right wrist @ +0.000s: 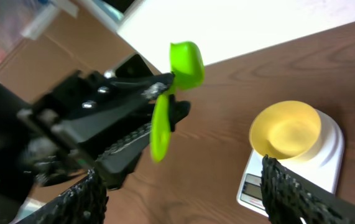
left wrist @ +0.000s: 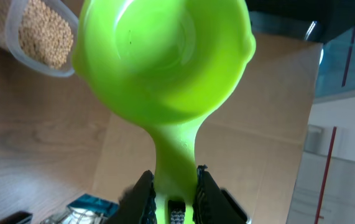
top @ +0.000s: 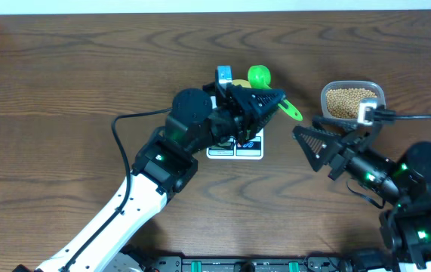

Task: Scoop item into bowl and weigh 50g on scale
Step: 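Bring the right gripper to the scoop handle held by the left gripper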

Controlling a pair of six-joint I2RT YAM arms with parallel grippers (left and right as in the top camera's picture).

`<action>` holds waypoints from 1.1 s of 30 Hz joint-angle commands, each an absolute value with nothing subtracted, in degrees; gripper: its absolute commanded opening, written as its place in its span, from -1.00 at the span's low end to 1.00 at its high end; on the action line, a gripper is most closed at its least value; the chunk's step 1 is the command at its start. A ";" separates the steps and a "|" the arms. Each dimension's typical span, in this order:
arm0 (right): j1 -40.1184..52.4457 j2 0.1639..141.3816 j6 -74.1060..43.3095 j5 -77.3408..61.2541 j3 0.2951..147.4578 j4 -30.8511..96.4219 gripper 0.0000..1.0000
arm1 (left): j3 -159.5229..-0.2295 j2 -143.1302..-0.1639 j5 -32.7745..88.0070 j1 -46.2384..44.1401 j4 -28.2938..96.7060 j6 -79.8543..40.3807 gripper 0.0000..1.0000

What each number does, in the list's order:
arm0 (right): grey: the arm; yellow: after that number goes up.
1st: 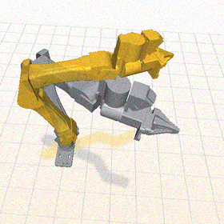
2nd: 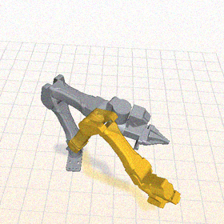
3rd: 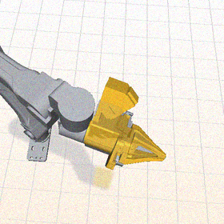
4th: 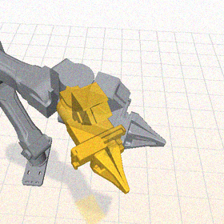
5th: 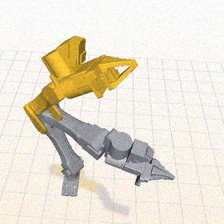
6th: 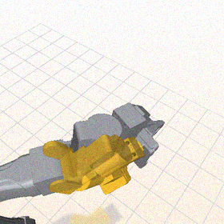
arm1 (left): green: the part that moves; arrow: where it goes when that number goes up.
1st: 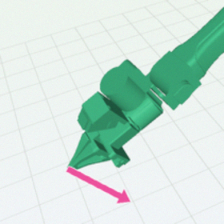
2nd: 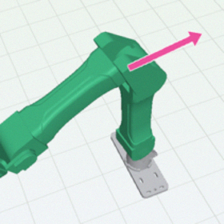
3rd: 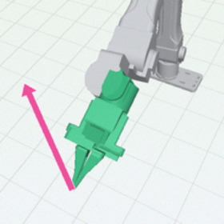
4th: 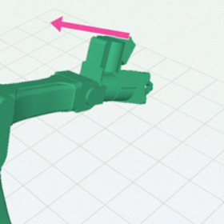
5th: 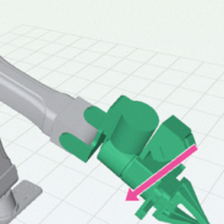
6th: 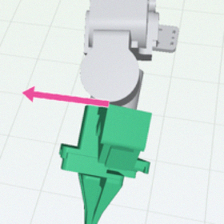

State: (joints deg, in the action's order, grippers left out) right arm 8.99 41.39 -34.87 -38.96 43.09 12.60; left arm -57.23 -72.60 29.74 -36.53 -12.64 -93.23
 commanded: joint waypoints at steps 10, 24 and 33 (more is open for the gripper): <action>13.63 45.80 -28.08 -36.32 48.05 12.82 0.06 | -58.26 -73.14 28.84 -38.09 -9.10 -92.23 -0.84; 14.72 48.34 -25.76 -33.98 48.07 12.86 -0.36 | -58.26 -73.14 28.84 -38.54 -9.08 -92.25 -0.84; 14.72 48.34 -25.61 -33.32 48.07 12.88 -0.67 | -58.26 -73.14 28.84 -38.54 -9.10 -92.23 -0.84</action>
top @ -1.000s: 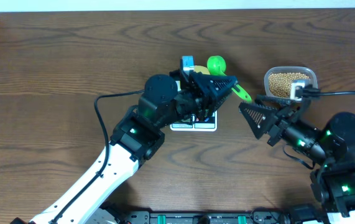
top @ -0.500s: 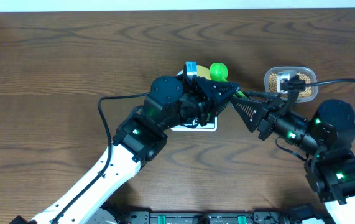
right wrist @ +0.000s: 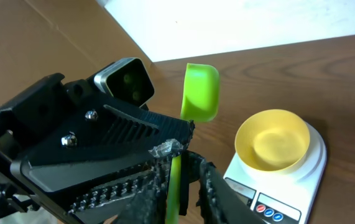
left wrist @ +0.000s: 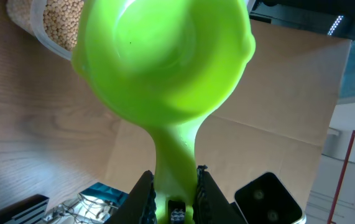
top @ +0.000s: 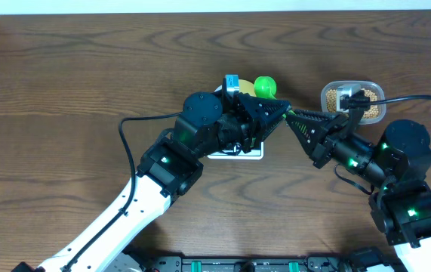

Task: Scoop item into bowl and weigh 50g on scale
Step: 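Bring the right gripper to the scoop handle held by the left gripper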

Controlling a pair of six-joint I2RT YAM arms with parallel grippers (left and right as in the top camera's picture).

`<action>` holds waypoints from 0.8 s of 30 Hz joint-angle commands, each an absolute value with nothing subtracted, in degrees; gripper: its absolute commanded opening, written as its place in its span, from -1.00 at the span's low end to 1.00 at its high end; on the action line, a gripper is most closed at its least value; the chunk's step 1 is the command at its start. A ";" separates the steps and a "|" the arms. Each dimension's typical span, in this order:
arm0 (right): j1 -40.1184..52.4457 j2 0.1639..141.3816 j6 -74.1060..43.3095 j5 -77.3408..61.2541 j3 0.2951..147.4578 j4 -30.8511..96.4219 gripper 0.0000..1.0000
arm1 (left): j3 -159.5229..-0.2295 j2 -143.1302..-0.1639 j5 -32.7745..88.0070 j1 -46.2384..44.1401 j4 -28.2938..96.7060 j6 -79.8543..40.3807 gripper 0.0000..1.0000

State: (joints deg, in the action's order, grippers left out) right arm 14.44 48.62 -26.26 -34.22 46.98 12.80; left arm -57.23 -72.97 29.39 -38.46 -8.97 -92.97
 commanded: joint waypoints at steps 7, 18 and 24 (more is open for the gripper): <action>14.72 48.34 -25.61 -33.30 48.07 12.86 -0.95 | -58.26 -73.14 28.86 -38.54 -9.10 -92.25 -0.81; 14.68 48.31 -31.94 -28.95 48.07 12.86 -0.98 | -58.26 -73.14 28.86 -38.54 -9.13 -92.23 -0.34; 14.68 48.31 -45.82 -25.80 48.07 12.82 -0.98 | -58.26 -73.14 27.35 -38.54 -9.13 -92.23 -0.19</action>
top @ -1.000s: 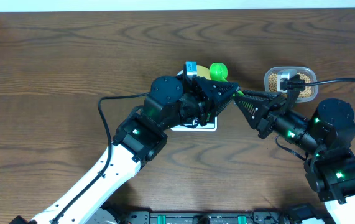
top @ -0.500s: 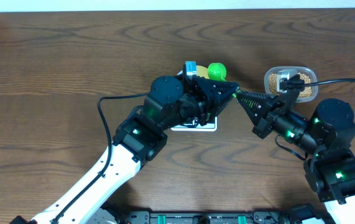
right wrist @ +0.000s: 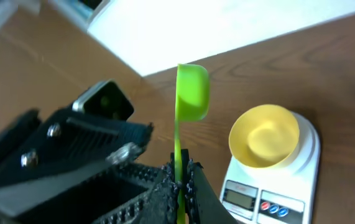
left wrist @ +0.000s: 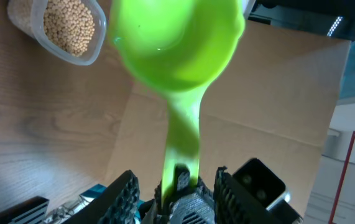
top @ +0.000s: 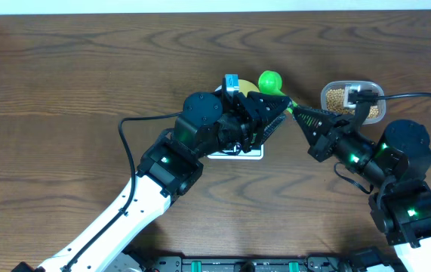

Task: Scoop item into bowl and weigh 50g on scale
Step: 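Bring the right gripper to the scoop handle held by the left gripper, then close the right gripper on the scoop handle beside the left gripper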

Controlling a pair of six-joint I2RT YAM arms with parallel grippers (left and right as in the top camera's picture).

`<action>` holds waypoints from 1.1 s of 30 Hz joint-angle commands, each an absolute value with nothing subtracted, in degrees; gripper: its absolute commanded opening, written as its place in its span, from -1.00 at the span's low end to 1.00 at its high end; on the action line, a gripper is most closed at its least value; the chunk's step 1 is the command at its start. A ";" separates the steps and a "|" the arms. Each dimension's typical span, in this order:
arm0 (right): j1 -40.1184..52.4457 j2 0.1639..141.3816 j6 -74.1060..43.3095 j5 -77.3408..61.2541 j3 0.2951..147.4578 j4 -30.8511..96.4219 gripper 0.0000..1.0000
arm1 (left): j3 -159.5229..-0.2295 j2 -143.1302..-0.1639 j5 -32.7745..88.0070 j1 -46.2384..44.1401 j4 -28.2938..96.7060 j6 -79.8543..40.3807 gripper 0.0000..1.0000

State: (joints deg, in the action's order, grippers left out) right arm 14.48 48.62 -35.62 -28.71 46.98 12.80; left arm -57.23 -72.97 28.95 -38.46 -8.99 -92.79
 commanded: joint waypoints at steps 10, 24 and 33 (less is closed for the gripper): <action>14.68 48.34 -77.89 -25.87 48.07 12.62 -0.98 | -58.26 -73.14 23.00 -38.48 -9.13 -92.20 -0.22; 14.68 48.34 -90.87 -30.20 48.07 12.60 -0.97 | -58.26 -73.14 23.07 -38.50 -9.10 -92.20 -0.39; 14.68 48.34 -94.28 -32.53 48.07 12.60 -0.97 | -58.26 -73.30 23.05 -38.50 -9.10 -92.18 -0.41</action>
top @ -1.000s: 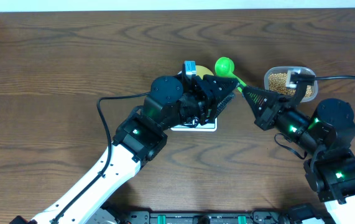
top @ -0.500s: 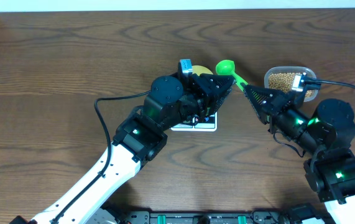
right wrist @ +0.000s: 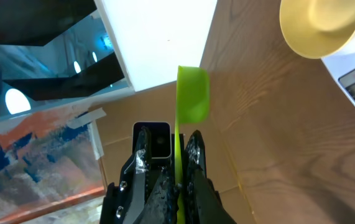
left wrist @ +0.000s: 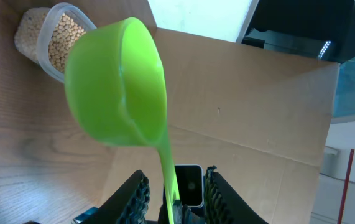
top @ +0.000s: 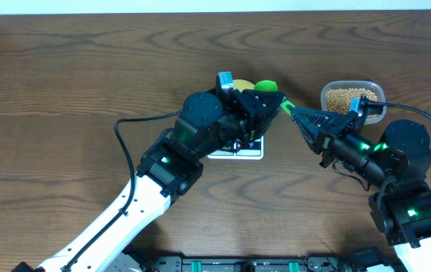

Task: Scoop item into bowl and weigh 50g on scale
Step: 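Close the right gripper on the scoop handle beside the left gripper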

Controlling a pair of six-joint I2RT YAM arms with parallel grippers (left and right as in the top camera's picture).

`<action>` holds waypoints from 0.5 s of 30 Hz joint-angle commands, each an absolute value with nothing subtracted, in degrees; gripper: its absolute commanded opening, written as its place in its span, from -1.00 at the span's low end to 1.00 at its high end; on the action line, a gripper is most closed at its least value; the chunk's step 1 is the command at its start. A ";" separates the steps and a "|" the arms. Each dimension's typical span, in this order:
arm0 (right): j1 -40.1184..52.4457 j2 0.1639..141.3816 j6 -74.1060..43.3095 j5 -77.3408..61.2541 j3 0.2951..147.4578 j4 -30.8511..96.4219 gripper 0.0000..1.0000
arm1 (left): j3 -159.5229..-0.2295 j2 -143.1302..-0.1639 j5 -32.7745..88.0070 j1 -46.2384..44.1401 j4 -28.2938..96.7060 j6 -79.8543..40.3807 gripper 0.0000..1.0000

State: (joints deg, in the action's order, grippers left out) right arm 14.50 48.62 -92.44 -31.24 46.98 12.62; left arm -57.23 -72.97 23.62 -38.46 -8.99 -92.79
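Observation:
The green scoop hangs over the table between both arms, cup turned on its side. My right gripper is shut on its thin handle. My left gripper stands open, its fingers either side of the handle and apart from it. The yellow bowl sits empty on the white scale; from overhead the left gripper covers most of it, and only the scale's front shows. The clear tub of beans stands behind the right arm.
The left arm's black cable loops over the table on the left. A cardboard box corner shows at the far left edge. A white wall runs along the table's far edge.
The scoop has turned from cup facing the left wrist camera to cup on its side. It has shifted slightly toward the scale, still in the right gripper. The left jaws remain open.
First my left gripper held the scoop by its handle above the scale while the right gripper stood open nearby. Then both grippers were on the handle. Then the left had opened and the right held it alone; now the scoop is rotated in the right gripper.

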 commanded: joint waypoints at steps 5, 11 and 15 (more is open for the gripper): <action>14.68 48.34 -94.28 -33.21 48.05 12.60 -0.97 | -58.26 -73.30 23.05 -38.48 -9.10 -92.18 -0.61; 14.68 48.34 -94.28 -33.36 48.07 12.60 -0.98 | -58.26 -73.30 22.83 -38.48 -9.10 -92.18 -0.81; 14.68 48.34 -94.26 -34.76 48.07 12.60 -0.98 | -58.26 -73.32 22.81 -38.48 -9.10 -92.20 -0.85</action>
